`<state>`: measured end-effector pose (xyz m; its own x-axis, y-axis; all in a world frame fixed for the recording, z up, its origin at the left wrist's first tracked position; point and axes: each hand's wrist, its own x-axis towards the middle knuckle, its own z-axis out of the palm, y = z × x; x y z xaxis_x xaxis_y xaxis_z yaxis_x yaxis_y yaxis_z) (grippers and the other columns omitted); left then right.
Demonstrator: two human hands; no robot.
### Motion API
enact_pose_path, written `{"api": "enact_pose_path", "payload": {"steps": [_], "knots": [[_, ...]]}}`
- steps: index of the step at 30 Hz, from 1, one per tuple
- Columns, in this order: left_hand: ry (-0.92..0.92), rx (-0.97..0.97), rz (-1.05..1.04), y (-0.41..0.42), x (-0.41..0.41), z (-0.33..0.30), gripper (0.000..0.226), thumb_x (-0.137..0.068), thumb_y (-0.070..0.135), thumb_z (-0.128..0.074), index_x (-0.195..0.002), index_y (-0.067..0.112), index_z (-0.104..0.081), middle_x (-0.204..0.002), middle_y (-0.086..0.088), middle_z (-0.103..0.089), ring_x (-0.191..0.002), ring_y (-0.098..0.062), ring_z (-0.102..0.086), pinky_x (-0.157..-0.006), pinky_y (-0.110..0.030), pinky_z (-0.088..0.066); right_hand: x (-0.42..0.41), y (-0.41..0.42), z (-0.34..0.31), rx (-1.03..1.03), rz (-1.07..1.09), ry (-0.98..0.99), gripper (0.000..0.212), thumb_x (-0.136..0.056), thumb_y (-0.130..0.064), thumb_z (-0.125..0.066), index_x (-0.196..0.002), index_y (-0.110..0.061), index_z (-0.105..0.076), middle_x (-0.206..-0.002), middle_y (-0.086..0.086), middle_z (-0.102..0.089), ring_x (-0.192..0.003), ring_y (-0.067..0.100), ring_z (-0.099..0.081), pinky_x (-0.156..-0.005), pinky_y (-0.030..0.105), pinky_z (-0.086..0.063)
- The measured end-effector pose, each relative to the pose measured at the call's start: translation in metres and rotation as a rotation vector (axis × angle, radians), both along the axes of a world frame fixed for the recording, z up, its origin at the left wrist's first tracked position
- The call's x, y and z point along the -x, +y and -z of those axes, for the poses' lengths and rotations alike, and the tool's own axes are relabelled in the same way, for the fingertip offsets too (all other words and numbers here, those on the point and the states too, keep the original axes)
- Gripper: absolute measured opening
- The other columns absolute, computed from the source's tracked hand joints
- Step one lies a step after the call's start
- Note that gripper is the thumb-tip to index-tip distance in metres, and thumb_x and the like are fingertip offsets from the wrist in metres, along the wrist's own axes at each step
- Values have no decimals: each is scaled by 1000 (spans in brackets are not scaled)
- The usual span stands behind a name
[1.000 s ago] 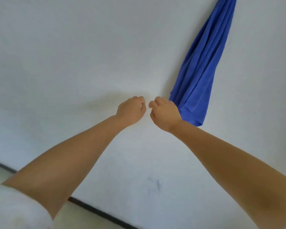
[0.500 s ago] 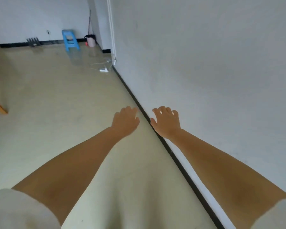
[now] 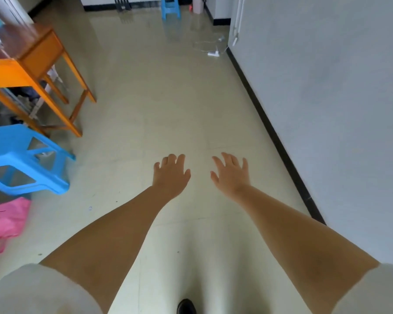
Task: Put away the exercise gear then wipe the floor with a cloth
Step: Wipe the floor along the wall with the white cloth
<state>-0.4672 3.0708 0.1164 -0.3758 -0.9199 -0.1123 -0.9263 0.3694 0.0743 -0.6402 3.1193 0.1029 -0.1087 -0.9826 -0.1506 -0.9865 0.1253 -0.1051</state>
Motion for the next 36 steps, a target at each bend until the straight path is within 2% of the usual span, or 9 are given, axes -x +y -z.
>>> {"api": "enact_pose_path", "payload": {"steps": [5,11,19,26,31,36], "knots": [[1,-45,-14,-58,-26,15,48,-99,39,-31,-142,17,-28,-138,-9,-38,-126,-25,-39,-106,-41,-29,-28,-59,10,-54,-12,5,53,-99,-42,-29,-149,-25,-20,-157,5,-15,-145,23,-13,-116,54,-7],[28,-9,-6,-167,-16,26,51,-99,39,-32,-144,18,-23,-142,-8,-32,-129,-24,-35,-108,-41,-27,-18,-174,17,-58,11,35,52,-100,-42,-26,-149,-26,-19,-157,5,-16,-145,23,-14,-116,52,-7],[24,-65,-136,-342,-20,23,52,-99,40,-32,-145,19,-21,-147,-9,-28,-134,-25,-31,-110,-43,-24,-21,-366,20,-136,-55,28,52,-100,-42,-24,-149,-26,-16,-156,6,-17,-144,24,-16,-116,53,-10],[30,-101,-251,-497,-64,29,54,-99,41,-30,-146,19,-18,-148,-9,-27,-135,-25,-30,-110,-42,-26,-51,-537,19,-169,-119,29,52,-100,-42,-25,-149,-25,-18,-156,7,-18,-143,25,-17,-115,53,-10],[32,-101,-257,-640,-112,35,54,-99,41,-30,-147,19,-18,-148,-9,-26,-135,-25,-30,-110,-42,-27,-96,-681,24,-135,-101,39,51,-100,-42,-24,-149,-24,-18,-155,7,-20,-143,25,-18,-116,54,-12],[-31,-76,-135,-777,-157,9,53,-99,40,-29,-147,20,-18,-147,-8,-29,-134,-24,-32,-111,-43,-25,-145,-807,1,-102,-29,-18,51,-101,-42,-25,-149,-24,-19,-155,6,-21,-142,24,-20,-115,52,-14]]}}
